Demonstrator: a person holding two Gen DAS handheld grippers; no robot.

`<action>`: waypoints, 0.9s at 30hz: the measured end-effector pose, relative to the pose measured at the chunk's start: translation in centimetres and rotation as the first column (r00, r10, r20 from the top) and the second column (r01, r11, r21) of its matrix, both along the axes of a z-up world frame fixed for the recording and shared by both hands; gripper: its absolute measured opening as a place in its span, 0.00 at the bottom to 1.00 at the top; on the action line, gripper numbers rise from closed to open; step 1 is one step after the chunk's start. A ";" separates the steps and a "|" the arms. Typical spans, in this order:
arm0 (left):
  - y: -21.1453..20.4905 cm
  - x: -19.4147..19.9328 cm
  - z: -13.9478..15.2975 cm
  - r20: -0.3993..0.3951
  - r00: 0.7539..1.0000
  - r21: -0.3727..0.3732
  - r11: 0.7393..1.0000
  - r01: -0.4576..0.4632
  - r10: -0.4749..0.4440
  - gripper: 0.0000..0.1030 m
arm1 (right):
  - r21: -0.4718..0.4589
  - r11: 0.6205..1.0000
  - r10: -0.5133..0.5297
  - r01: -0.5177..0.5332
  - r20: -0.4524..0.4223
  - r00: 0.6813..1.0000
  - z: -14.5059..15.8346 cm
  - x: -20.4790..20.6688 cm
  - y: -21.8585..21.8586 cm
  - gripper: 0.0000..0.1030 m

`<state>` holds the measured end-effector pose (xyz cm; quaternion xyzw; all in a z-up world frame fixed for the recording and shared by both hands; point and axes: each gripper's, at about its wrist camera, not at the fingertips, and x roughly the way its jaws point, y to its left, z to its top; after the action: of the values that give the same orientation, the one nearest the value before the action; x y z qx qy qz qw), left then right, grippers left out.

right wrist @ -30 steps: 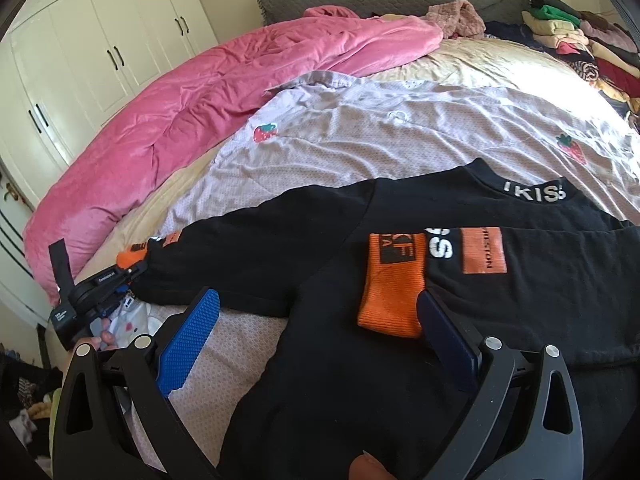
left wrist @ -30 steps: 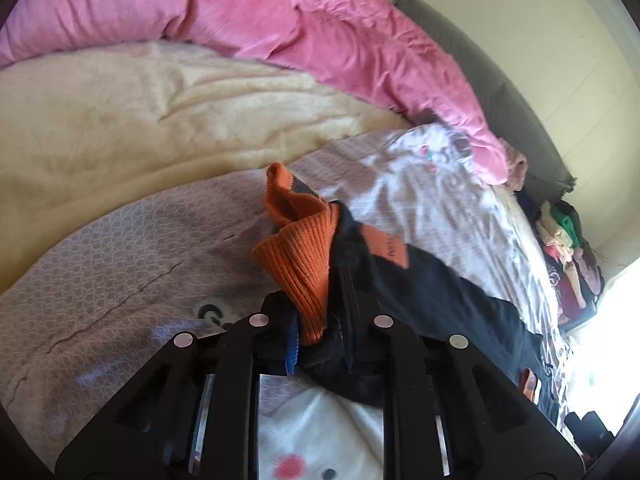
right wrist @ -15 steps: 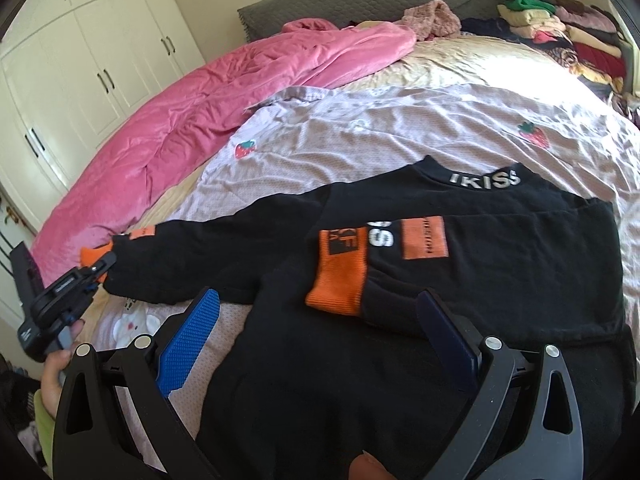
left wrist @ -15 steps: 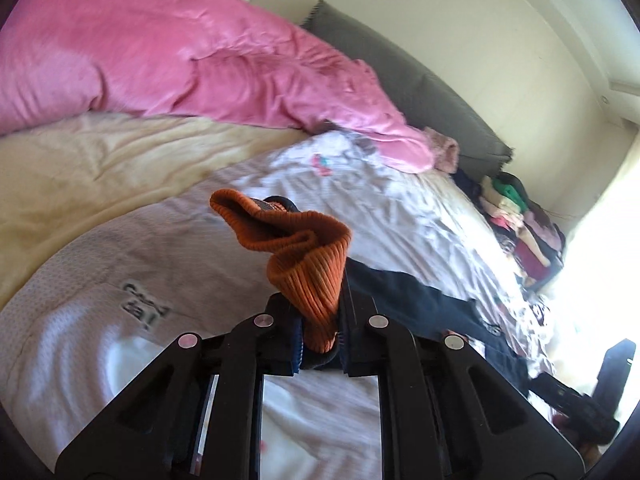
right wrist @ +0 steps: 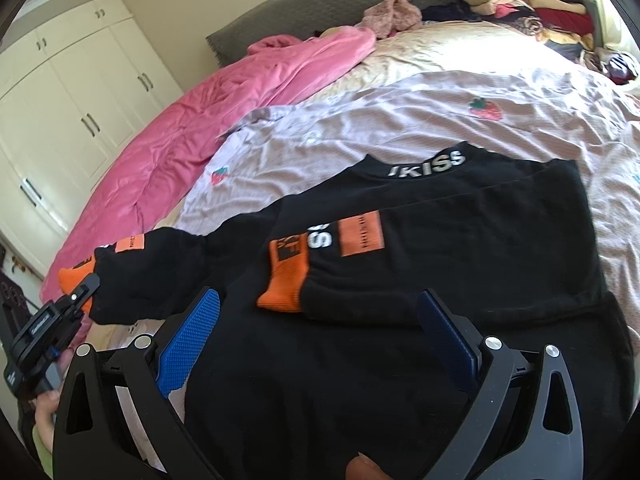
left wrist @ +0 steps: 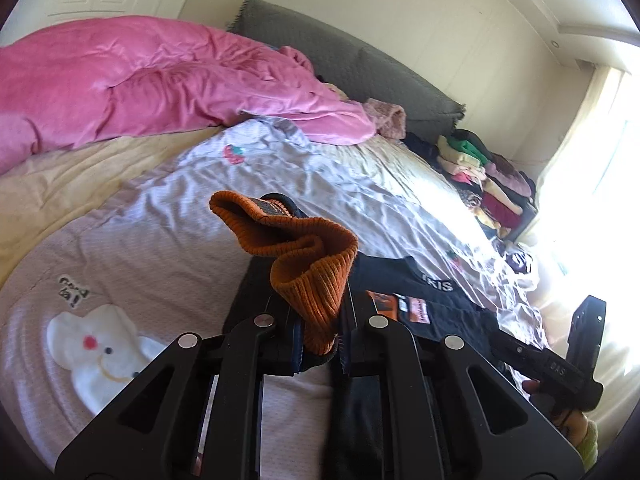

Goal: Fold small clothes
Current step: 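Fold the sleeve across the shirt body and open the left tool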

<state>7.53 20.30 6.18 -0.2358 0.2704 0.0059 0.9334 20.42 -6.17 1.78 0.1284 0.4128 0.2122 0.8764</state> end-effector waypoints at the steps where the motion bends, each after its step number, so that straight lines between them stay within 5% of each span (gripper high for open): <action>1: -0.7 0.1 0.1 0.001 1.000 0.006 1.000 0.014 -0.014 0.07 | -0.005 1.000 -0.011 0.011 0.005 1.000 0.1 -0.1 -0.4 0.95; 13: -9.3 1.8 -1.0 -0.055 0.975 0.046 0.975 0.219 -0.216 0.06 | 0.020 0.991 -0.132 0.131 0.014 0.991 0.5 -0.5 -5.8 0.95; 21: -11.9 2.2 -2.7 -0.123 0.943 0.023 0.949 0.315 -0.310 0.19 | 0.032 0.986 -0.165 0.164 0.009 0.986 0.5 -0.7 -7.6 0.95; 27: -11.0 1.8 -2.2 -0.107 0.947 0.005 0.952 0.305 -0.303 0.34 | 0.025 0.990 -0.136 0.137 -0.010 0.991 -0.1 -0.8 -6.8 0.95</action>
<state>9.30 9.29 3.96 -0.1806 0.3522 -0.1225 0.9101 19.61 -12.95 1.66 0.1686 0.4039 0.1565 0.8854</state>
